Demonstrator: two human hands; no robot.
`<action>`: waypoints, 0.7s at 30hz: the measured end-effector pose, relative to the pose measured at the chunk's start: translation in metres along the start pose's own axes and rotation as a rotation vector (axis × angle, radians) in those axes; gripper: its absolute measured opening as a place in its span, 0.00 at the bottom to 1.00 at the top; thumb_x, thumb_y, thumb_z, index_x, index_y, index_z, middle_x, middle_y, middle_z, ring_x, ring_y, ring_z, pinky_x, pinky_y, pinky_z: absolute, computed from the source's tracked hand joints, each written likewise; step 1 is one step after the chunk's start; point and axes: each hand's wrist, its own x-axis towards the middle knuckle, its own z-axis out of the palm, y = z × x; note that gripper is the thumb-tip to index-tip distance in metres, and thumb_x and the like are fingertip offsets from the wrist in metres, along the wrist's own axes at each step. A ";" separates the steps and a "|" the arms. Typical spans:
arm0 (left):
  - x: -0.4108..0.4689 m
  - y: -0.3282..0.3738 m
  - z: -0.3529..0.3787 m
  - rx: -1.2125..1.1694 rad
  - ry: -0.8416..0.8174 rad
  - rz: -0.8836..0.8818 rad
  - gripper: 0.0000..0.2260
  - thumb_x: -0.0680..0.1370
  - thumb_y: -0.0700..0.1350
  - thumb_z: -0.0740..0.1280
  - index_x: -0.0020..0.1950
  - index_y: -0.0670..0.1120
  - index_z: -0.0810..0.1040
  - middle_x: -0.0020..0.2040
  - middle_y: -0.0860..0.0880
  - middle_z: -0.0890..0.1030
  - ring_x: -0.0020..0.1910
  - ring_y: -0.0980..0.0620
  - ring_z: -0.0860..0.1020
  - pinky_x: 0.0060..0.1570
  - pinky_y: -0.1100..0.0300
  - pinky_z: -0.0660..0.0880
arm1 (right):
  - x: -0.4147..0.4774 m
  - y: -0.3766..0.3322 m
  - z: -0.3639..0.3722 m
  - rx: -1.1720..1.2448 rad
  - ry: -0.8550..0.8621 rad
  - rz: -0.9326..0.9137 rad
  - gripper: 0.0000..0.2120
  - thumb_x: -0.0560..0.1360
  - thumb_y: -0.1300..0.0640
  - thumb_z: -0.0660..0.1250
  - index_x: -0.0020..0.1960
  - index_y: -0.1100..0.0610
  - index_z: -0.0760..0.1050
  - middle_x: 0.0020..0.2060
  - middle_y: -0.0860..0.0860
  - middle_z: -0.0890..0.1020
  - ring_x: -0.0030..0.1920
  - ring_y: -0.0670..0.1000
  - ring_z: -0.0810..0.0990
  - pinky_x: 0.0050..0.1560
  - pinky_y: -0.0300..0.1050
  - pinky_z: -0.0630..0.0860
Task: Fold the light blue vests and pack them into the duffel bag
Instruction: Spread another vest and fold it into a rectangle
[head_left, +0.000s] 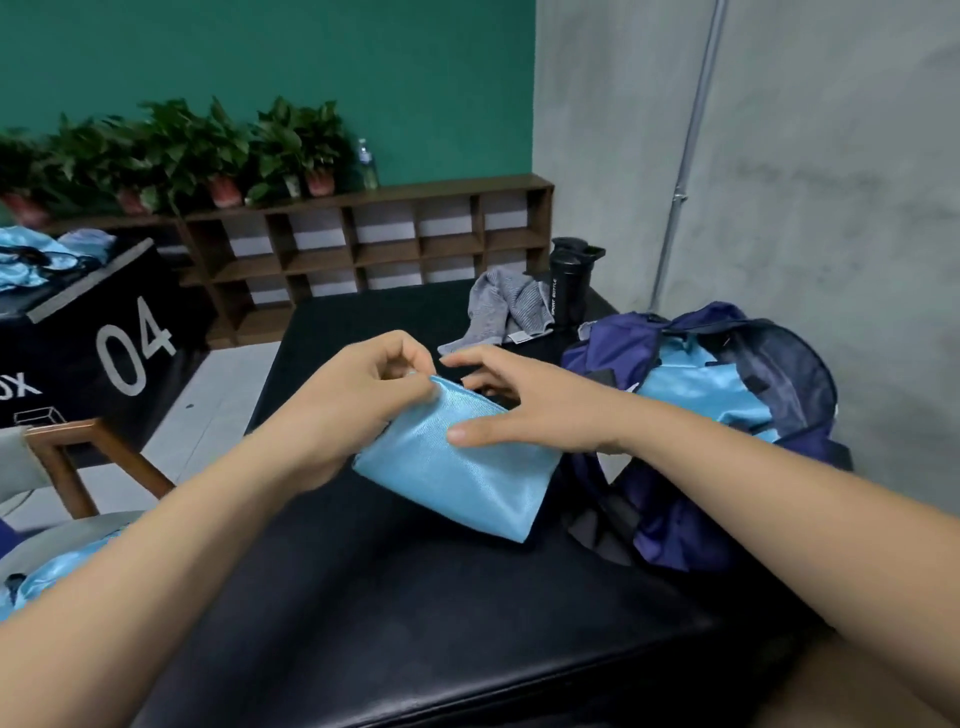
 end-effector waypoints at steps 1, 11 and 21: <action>0.005 0.011 0.003 -0.016 -0.012 0.020 0.05 0.77 0.40 0.71 0.45 0.49 0.79 0.42 0.48 0.80 0.39 0.52 0.76 0.42 0.53 0.71 | -0.006 -0.003 -0.010 0.004 0.016 -0.024 0.38 0.74 0.43 0.80 0.79 0.43 0.67 0.71 0.40 0.77 0.71 0.37 0.74 0.74 0.42 0.71; 0.082 0.088 0.084 -0.213 -0.060 0.211 0.05 0.77 0.41 0.73 0.46 0.51 0.79 0.44 0.48 0.82 0.41 0.50 0.78 0.43 0.53 0.72 | -0.074 0.004 -0.135 0.073 0.250 0.034 0.20 0.75 0.54 0.80 0.64 0.52 0.79 0.51 0.54 0.89 0.49 0.52 0.87 0.53 0.50 0.82; 0.166 0.053 0.190 0.012 -0.011 0.142 0.07 0.74 0.39 0.76 0.49 0.46 0.82 0.39 0.52 0.84 0.36 0.56 0.78 0.40 0.61 0.75 | -0.122 0.062 -0.226 -0.206 0.413 0.197 0.15 0.73 0.45 0.81 0.57 0.43 0.82 0.45 0.50 0.89 0.46 0.55 0.87 0.48 0.49 0.82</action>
